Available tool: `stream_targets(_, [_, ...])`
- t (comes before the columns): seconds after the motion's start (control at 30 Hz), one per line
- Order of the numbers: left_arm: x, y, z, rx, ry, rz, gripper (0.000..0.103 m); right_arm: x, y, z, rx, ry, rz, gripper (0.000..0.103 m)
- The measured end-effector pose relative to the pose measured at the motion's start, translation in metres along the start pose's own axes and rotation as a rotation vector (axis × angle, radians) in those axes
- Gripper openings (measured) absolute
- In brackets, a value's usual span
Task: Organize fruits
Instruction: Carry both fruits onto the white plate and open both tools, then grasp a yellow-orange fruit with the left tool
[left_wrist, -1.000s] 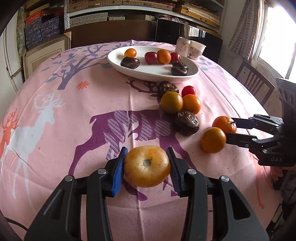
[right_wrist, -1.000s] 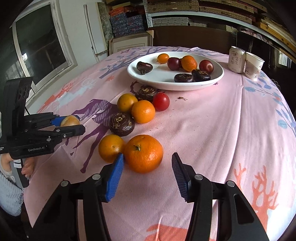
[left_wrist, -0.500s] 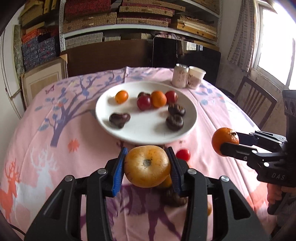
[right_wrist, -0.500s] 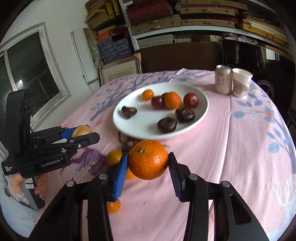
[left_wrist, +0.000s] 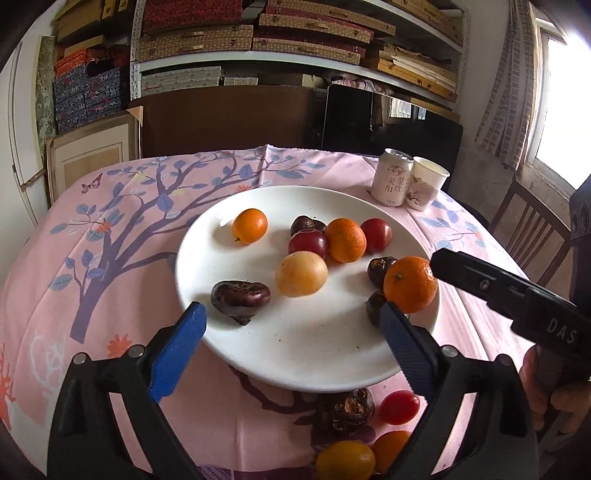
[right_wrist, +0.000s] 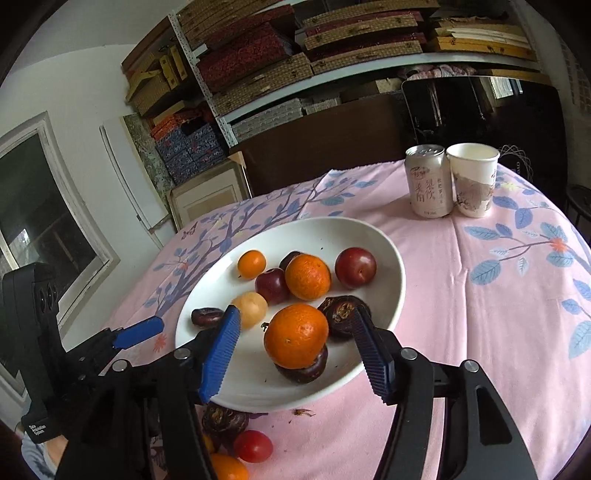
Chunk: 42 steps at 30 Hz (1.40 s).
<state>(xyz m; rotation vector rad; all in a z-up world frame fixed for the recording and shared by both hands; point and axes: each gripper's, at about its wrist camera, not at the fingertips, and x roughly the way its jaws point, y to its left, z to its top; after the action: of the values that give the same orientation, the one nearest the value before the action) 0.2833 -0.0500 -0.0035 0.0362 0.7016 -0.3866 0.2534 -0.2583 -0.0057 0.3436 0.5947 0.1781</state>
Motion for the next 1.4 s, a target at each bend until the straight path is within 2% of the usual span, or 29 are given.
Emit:
stream_targets(0.07, [-0.007, 0.004, -0.001, -0.011, -0.019, 0.006, 0.097, -0.006, -0.003, -0.001, 0.02, -0.005, 0.012, 0.07])
stream_targets(0.13, [-0.01, 0.007, -0.006, -0.011, -0.019, 0.023, 0.098, -0.009, -0.005, -0.007, 0.032, 0.01, 0.015, 0.073])
stream_targets(0.23, [-0.015, 0.007, -0.015, 0.02, -0.019, 0.086, 0.098, -0.014, -0.005, -0.021, 0.043, 0.039, 0.007, 0.073])
stream_targets(0.33, [-0.023, 0.009, -0.026, 0.036, -0.011, 0.112, 0.098, -0.02, 0.001, -0.036, 0.013, 0.072, 0.016, 0.073])
stream_targets(0.47, [-0.034, 0.021, -0.046, 0.014, 0.013, 0.131, 0.098, -0.031, 0.015, -0.055, -0.055, 0.102, 0.014, 0.079])
stream_targets(0.57, [-0.037, 0.029, -0.058, -0.027, 0.04, 0.122, 0.098, -0.035, 0.021, -0.059, -0.086, 0.104, 0.012, 0.08])
stream_targets(0.67, [-0.044, 0.028, -0.064, -0.046, 0.036, 0.072, 0.098, -0.034, 0.019, -0.059, -0.08, 0.106, -0.015, 0.08])
stream_targets(0.83, [-0.046, 0.011, -0.066, 0.0, 0.037, -0.021, 0.098, -0.033, 0.002, -0.054, -0.005, 0.116, -0.035, 0.082])
stream_targets(1.03, [-0.03, -0.002, -0.073, 0.056, 0.103, -0.03, 0.098, -0.03, -0.001, -0.055, 0.007, 0.134, -0.031, 0.083])
stream_targets(1.13, [-0.024, -0.005, -0.074, 0.09, 0.12, 0.018, 0.099, -0.03, 0.0, -0.055, 0.006, 0.136, -0.031, 0.083])
stream_targets(1.2, [-0.025, 0.004, -0.072, 0.069, 0.123, 0.003, 0.099, -0.03, 0.0, -0.055, 0.007, 0.135, -0.031, 0.083])
stream_targets(1.3, [-0.037, 0.025, -0.066, 0.026, 0.081, 0.126, 0.099, -0.03, -0.001, -0.054, 0.009, 0.131, -0.031, 0.083])
stream_targets(1.33, [-0.041, 0.034, -0.065, 0.002, 0.078, 0.134, 0.098, -0.03, -0.001, -0.054, 0.01, 0.131, -0.029, 0.083])
stream_targets(1.4, [-0.049, 0.046, -0.066, -0.059, 0.069, 0.073, 0.098, -0.031, -0.001, -0.054, 0.011, 0.13, -0.025, 0.083])
